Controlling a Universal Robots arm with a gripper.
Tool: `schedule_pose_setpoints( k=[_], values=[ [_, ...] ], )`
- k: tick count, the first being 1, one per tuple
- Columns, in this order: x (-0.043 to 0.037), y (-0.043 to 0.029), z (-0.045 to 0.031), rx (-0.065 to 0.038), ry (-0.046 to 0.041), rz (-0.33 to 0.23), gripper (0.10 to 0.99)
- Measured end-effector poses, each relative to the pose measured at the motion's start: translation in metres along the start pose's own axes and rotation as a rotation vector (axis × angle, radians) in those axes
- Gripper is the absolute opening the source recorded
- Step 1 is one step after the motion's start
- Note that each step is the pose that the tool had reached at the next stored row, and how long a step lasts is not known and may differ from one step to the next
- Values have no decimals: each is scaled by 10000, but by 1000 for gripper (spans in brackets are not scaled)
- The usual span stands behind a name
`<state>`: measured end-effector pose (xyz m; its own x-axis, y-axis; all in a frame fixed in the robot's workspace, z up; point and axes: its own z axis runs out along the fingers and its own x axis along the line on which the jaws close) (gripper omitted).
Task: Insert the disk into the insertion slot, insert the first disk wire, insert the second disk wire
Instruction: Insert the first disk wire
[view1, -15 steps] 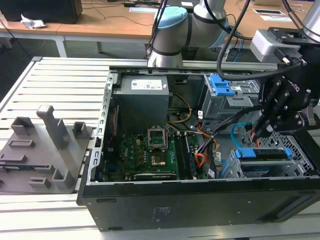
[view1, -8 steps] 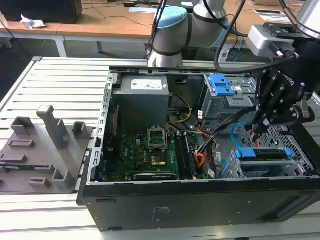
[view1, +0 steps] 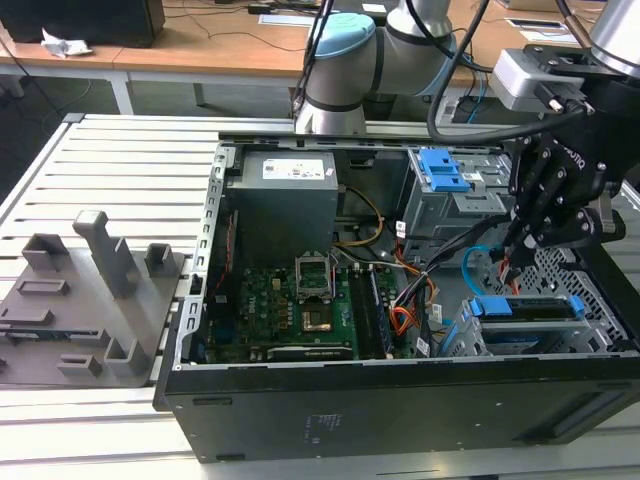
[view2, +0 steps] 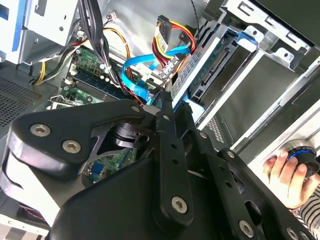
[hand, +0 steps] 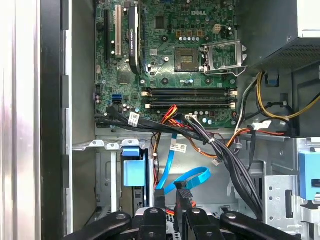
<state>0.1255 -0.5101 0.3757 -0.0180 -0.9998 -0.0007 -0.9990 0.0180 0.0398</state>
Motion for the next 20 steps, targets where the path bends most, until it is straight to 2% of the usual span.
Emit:
schedule_pose_setpoints(
  k=[2, 4, 6, 12, 14, 15, 17, 20],
  values=[
    [-5, -3, 18, 0, 1, 2, 239],
    [-53, -31, 28, -2, 2, 1, 239],
    [-58, -52, 33, -5, 4, 1, 239],
    [-101, -172, 81, -43, 3, 0, 239],
    [-109, -182, 94, -44, 7, 0, 239],
    [-109, -185, 108, -44, 35, 3, 239],
    [-112, -200, 171, -44, 76, 3, 239],
    [-113, -207, 204, -45, 80, 5, 239]
  ],
)
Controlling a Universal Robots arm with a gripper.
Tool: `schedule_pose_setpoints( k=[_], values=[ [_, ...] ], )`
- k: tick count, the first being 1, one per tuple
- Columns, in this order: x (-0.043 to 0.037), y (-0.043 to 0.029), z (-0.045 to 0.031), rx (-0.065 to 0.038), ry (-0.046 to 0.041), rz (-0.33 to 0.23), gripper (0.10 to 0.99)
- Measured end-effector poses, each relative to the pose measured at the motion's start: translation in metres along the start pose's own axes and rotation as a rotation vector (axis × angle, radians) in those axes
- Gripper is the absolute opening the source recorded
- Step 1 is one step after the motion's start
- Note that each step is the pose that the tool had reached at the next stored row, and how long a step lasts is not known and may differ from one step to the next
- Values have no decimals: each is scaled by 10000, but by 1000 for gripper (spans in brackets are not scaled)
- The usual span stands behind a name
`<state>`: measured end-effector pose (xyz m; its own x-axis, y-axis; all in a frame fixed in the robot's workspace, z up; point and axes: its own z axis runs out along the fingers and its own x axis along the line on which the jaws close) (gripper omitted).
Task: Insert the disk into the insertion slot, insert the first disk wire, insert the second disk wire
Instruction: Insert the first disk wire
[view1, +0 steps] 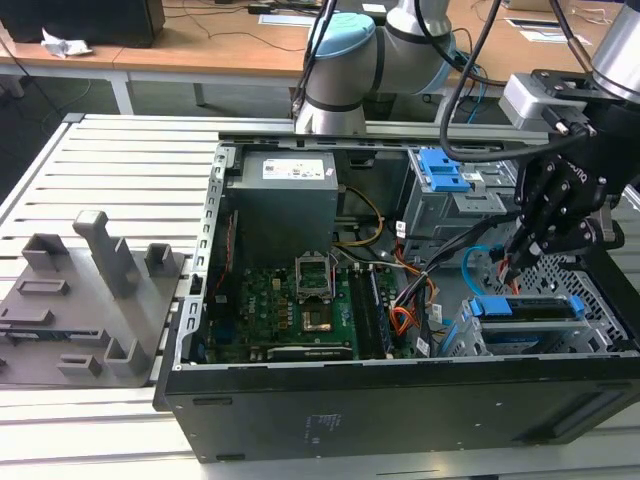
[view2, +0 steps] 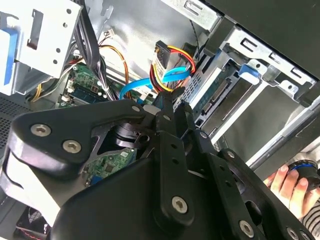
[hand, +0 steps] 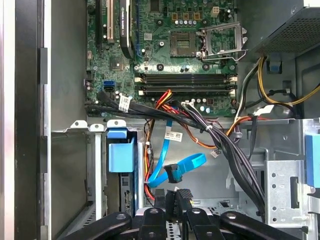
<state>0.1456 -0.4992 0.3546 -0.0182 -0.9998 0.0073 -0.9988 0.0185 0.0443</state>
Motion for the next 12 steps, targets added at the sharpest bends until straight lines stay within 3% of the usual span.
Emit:
schedule_pose_setpoints(
  k=[4, 7, 12],
  values=[
    [0, -1, -6, 0, 2, -1, 239],
    [-1, 3, -80, 0, 0, -5, 239],
    [-67, 3, -54, 0, 0, -5, 239]
  ],
)
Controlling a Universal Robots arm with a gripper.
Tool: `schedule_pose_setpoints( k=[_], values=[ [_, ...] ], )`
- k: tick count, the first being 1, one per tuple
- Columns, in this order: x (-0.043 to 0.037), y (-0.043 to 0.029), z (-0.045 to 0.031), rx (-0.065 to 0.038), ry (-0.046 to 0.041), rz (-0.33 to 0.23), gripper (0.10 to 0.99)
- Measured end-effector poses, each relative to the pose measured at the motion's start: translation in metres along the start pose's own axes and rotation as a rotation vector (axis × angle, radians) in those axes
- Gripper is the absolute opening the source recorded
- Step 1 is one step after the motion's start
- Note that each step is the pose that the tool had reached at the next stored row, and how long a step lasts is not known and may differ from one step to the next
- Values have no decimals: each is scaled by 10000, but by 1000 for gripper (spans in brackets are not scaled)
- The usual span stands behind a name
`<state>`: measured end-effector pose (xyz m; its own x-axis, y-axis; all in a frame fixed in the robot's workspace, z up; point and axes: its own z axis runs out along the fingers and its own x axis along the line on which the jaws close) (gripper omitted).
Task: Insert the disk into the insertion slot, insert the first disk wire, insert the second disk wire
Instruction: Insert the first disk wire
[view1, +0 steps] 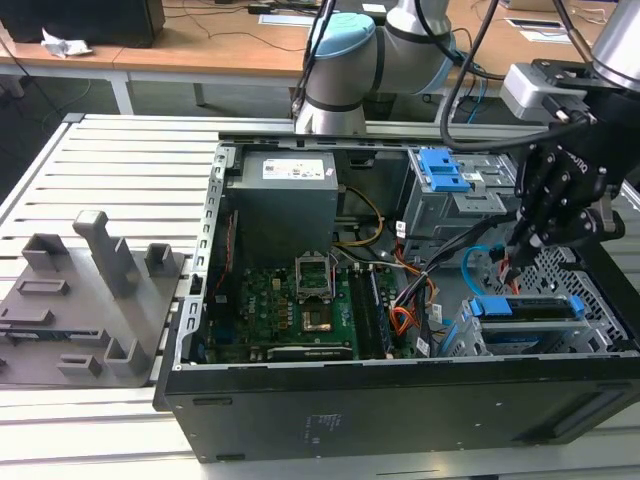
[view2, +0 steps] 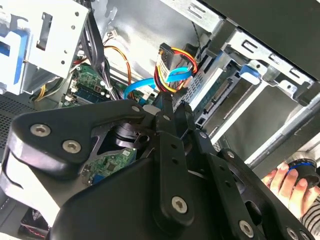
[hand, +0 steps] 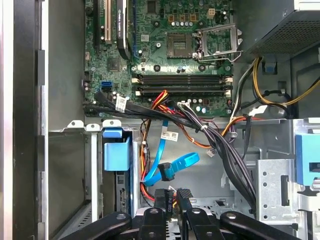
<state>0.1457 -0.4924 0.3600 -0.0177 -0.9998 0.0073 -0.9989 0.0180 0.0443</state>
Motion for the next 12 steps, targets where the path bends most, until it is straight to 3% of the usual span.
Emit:
schedule_pose_setpoints(
  k=[4, 9, 12],
  values=[
    [-4, -2, 50, -1, 28, 2, 239],
    [1, -5, 90, -2, 189, 9, 239],
    [3, -5, 90, -1, 202, 9, 239]
  ],
)
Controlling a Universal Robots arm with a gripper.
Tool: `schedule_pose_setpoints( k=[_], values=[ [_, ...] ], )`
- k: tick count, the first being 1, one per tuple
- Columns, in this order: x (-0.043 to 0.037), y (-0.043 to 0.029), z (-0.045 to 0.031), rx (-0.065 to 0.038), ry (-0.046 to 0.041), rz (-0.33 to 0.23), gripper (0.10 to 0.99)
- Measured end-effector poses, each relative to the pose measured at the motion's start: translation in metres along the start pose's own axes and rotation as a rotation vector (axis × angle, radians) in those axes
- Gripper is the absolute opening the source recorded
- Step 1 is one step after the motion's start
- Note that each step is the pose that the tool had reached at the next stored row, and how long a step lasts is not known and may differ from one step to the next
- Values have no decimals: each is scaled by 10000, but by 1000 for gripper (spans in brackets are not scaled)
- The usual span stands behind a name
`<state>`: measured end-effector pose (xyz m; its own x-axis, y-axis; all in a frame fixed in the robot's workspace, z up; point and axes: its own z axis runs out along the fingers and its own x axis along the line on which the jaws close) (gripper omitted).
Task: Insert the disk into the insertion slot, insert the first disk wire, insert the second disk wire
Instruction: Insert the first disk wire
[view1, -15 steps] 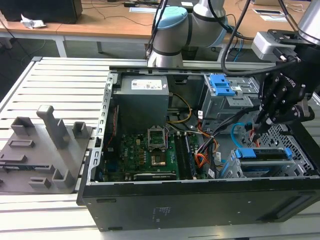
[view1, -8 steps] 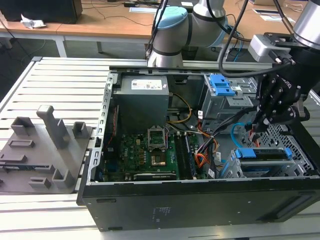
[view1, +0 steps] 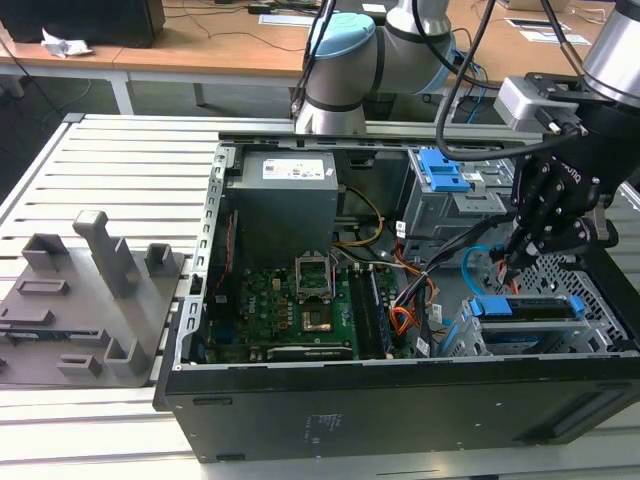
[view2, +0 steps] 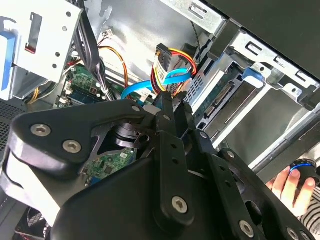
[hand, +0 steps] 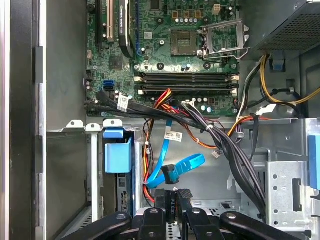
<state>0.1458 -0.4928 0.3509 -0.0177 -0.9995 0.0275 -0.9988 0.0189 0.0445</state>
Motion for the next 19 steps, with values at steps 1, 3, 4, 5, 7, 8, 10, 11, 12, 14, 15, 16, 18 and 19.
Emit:
schedule_pose_setpoints(
  k=[1, 3, 4, 5, 7, 8, 10, 11, 12, 14, 15, 16, 18, 19],
  values=[
    [0, 0, 0, 0, 0, 0, 227],
    [0, 0, 0, 0, -1, 0, 161],
    [0, 0, 1, 0, -1, 0, 161],
    [0, 0, 0, 0, -1, 0, 161],
    [1, 0, 0, 0, 0, 0, 161],
    [2, -25, 0, -4, -1, -1, 161],
    [0, -97, -3, -28, 1, -1, 161],
    [7, -118, -3, -38, 1, -2, 161],
    [30, -121, -2, -39, 0, -1, 161],
    [114, -123, 0, -39, 0, 0, 161],
    [198, -125, 2, -39, 0, -1, 161],
    [247, -126, 4, -40, 0, -1, 161],
    [319, -128, 5, -40, 0, -1, 161],
    [341, -130, 6, -40, 0, 0, 161]
  ],
)
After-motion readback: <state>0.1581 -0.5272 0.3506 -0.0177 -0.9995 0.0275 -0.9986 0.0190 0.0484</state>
